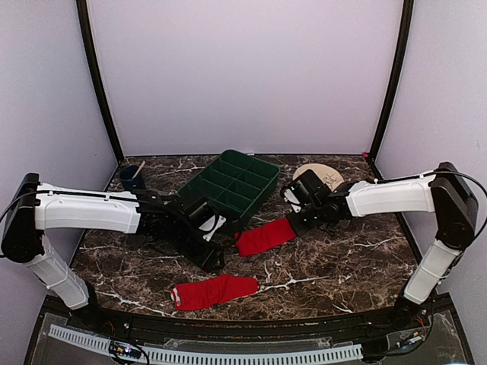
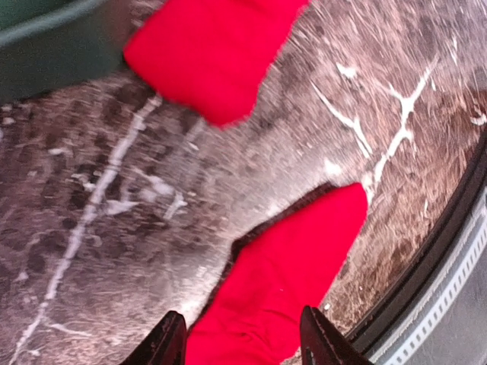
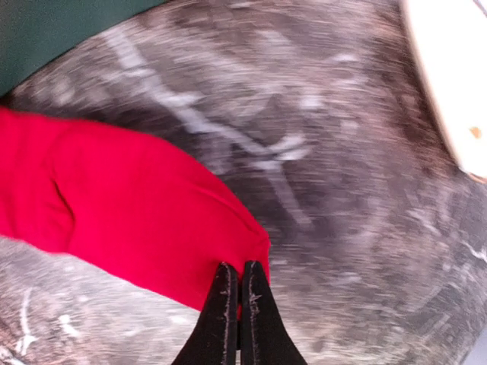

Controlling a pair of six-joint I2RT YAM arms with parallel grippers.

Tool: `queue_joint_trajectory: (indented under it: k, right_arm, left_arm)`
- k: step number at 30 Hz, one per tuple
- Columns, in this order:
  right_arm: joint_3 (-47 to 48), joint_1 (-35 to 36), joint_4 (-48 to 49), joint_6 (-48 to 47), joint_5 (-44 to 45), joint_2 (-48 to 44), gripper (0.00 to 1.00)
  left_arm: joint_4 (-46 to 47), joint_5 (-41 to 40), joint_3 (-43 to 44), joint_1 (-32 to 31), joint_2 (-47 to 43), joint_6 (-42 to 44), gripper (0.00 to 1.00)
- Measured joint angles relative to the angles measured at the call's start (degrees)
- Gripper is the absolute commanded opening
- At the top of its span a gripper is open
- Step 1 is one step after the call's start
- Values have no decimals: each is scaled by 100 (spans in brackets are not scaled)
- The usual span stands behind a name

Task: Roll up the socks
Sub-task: Pick up the sock from the storage box, then place the sock at the center of the board.

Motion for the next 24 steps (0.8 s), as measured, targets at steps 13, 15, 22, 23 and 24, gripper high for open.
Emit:
queue_joint_trajectory:
  k: [13, 15, 22, 23, 24]
  right_arm:
    - [1574, -1141, -254, -291, 535, 140, 0]
    - [2035, -1296, -225, -372, 562, 354, 0]
    - [2824, -1803, -315, -431, 566, 1161, 0]
    - [2824, -1847, -372, -428, 566, 1226, 0]
    - [2824, -1895, -457, -426, 564, 1298, 0]
  left_arm:
    - [-393, 994, 227, -210, 706, 935, 53]
    - [-496, 1019, 424, -210, 953, 1110, 53]
    - [-772, 870, 726, -210, 1668, 1574, 53]
    - [-767, 824, 750, -210, 1705, 1615, 53]
    - [-782, 815, 774, -210, 1729, 1655, 53]
